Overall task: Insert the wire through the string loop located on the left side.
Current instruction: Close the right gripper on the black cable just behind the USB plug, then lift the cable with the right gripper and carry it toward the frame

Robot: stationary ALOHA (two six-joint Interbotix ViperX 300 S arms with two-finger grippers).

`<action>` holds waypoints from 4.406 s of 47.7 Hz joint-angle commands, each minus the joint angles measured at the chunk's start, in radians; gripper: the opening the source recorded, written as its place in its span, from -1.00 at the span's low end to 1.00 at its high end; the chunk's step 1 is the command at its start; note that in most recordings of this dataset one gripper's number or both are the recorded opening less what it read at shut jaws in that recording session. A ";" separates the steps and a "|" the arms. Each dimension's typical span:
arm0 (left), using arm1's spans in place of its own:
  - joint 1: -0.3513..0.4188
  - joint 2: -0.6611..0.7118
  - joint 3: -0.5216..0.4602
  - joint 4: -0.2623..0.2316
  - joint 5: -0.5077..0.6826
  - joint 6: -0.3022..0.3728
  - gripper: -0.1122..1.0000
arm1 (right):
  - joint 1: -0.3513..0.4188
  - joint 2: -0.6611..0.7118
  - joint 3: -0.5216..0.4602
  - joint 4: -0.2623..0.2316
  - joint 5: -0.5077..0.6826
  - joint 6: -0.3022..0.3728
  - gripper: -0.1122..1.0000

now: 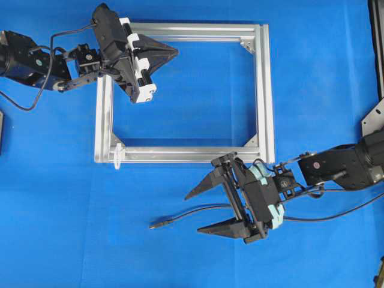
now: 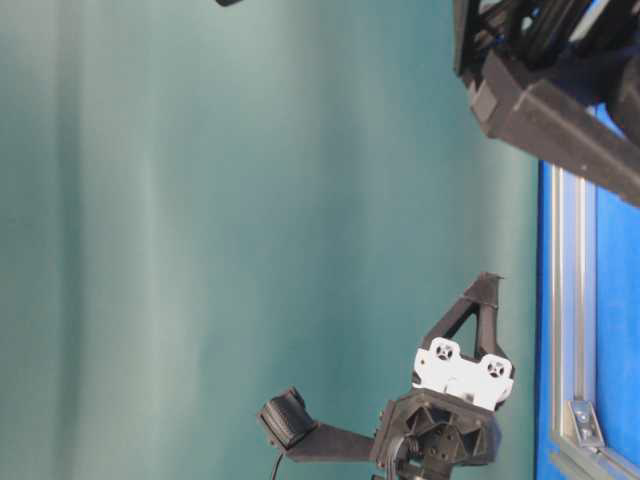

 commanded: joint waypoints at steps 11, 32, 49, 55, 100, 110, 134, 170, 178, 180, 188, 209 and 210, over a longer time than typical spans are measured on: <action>0.002 -0.028 -0.005 0.003 -0.005 0.003 -0.80 | 0.005 0.048 -0.051 0.029 0.008 0.020 0.74; 0.006 -0.026 0.002 0.003 -0.003 0.003 -0.80 | 0.005 0.244 -0.158 0.038 0.003 0.094 0.74; 0.006 -0.026 0.005 0.003 -0.003 0.003 -0.80 | 0.005 0.255 -0.166 0.060 0.008 0.092 0.53; 0.005 -0.028 0.008 0.003 -0.003 0.003 -0.80 | 0.005 0.255 -0.163 0.060 0.008 0.091 -0.10; 0.005 -0.029 0.011 0.003 -0.003 0.002 -0.80 | 0.003 0.038 -0.167 0.058 0.216 0.089 -0.79; 0.005 -0.028 0.012 0.003 -0.003 0.002 -0.80 | 0.005 -0.035 -0.167 0.057 0.279 0.081 -0.79; 0.006 -0.029 0.009 0.003 -0.003 0.002 -0.80 | 0.005 -0.034 -0.164 0.057 0.284 0.080 -0.79; 0.006 -0.029 0.008 0.003 -0.003 0.000 -0.80 | 0.003 -0.034 -0.164 0.054 0.284 0.078 -0.79; 0.006 -0.028 0.008 0.003 -0.003 0.000 -0.80 | 0.003 -0.034 -0.164 0.054 0.284 0.078 -0.79; 0.006 -0.029 0.006 0.003 -0.003 0.000 -0.80 | 0.003 -0.034 -0.164 0.054 0.284 0.078 -0.79; 0.006 -0.028 0.006 0.003 -0.003 0.000 -0.80 | 0.000 -0.034 -0.163 0.054 0.284 0.078 -0.79; 0.005 -0.029 0.006 0.003 -0.003 0.000 -0.80 | -0.028 -0.038 -0.146 0.054 0.278 0.078 -0.79; 0.006 -0.029 0.006 0.003 -0.003 0.000 -0.80 | -0.031 -0.040 -0.143 0.054 0.279 0.078 -0.79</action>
